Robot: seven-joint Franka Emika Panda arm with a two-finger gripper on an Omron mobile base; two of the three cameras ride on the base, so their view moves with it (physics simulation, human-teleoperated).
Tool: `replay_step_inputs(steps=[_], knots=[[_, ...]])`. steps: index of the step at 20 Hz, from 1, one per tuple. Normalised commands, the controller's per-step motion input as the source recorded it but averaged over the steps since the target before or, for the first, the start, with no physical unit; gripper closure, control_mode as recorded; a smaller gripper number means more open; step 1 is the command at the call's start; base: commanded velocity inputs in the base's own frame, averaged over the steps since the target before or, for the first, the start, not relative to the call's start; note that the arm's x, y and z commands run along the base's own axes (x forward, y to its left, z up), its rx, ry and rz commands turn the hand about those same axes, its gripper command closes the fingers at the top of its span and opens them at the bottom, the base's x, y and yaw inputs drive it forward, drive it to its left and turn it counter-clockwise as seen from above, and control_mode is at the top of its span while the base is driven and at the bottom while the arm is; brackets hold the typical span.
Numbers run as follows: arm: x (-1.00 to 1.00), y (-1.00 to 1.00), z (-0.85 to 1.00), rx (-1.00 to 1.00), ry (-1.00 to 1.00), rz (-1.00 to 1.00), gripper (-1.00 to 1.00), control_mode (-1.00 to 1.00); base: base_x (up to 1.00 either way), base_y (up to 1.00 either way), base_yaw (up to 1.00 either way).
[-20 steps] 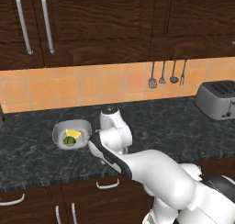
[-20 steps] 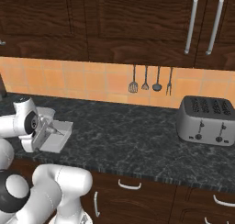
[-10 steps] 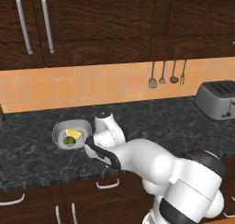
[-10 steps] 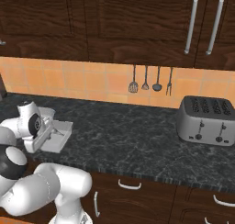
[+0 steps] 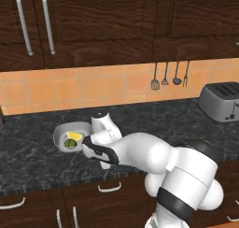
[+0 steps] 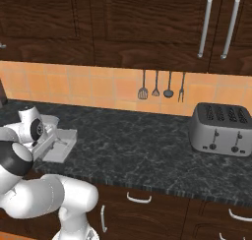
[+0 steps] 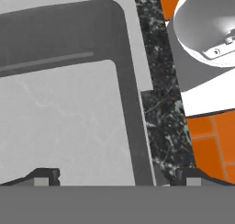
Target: Take the meat container that has the fish and place it on the second highest rack of the freezer. Then take the vegetable container that has the lemon wedge and lime and place it on the highest rack of the freezer.
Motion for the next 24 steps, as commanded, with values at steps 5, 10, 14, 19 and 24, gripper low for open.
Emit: replay_step_inputs(steps=[5, 10, 14, 19, 24], knots=[[-0.39, -0.24, -0.41, 0.00, 0.00, 0.00, 1.00, -1.00, 0.00, 0.00, 0.00], [-0.13, -0.35, -0.23, 0.00, 0.00, 0.00, 1.00, -1.00, 0.00, 0.00, 0.00], [0.00, -0.10, -0.03, 0.00, 0.00, 0.00, 1.00, -1.00, 0.00, 0.00, 0.00], [0.00, -0.22, 0.65, 0.04, 0.00, 0.01, 1.00, -1.00, 0.00, 0.00, 0.00], [-0.02, -0.50, 0.99, 0.10, 0.00, 0.12, 1.00, -1.00, 0.00, 0.00, 0.00]])
